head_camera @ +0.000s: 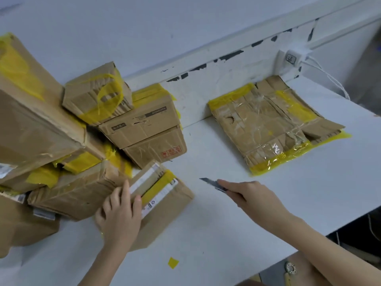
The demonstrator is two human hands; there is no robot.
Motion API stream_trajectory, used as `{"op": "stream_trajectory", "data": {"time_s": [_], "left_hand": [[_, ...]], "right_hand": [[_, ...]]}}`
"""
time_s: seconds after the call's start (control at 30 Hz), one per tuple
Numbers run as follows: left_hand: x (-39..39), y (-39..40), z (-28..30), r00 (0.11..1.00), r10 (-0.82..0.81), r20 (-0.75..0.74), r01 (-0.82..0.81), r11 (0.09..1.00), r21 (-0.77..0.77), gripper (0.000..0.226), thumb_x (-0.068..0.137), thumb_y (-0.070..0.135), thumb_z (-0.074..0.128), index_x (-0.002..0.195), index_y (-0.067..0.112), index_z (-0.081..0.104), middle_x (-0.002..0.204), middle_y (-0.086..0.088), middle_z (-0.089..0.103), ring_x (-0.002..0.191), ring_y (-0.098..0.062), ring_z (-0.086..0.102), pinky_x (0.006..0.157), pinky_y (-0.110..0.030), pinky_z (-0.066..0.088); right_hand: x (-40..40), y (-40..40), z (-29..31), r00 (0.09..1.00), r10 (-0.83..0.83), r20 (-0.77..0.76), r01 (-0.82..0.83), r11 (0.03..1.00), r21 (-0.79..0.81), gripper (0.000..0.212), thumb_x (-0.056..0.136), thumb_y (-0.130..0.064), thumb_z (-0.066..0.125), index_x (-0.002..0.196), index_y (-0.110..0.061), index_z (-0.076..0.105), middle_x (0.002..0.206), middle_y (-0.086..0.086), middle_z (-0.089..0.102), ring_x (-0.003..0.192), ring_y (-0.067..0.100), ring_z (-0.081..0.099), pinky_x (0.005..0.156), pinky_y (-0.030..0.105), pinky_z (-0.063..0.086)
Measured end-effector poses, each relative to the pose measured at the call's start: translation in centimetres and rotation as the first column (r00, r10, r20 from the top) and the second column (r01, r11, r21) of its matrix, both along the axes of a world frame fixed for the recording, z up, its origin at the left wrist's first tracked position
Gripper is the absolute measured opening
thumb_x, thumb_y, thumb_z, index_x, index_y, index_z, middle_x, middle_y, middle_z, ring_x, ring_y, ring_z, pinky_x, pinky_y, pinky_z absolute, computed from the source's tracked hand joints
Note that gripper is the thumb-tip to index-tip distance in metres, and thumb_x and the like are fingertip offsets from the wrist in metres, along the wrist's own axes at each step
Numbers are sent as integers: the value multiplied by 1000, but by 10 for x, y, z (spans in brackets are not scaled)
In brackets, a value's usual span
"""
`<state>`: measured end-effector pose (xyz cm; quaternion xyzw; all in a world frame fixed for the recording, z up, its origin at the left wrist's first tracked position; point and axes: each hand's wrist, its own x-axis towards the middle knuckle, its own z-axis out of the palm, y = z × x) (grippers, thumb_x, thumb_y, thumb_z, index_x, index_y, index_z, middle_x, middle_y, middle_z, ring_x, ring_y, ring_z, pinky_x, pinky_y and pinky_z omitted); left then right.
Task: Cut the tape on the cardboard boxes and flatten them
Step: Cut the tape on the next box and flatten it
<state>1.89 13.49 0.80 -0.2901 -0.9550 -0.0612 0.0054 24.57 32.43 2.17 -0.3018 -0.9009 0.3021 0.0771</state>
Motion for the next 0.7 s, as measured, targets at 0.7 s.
{"op": "stream_trajectory", "data": {"time_s": [0.7], "left_hand": [[-5,16,-6,980,-198,-19,194,971,-137,84,76,59,-6,147,27,26,145,4,39,134,-18,34,107,-43,21]], "right_hand": [[-62,7,-19,994,85,69,-81,995,-61,34,102,-30,30,125,-43,52,63,-4,45,64,20,45,49,27,31]]}}
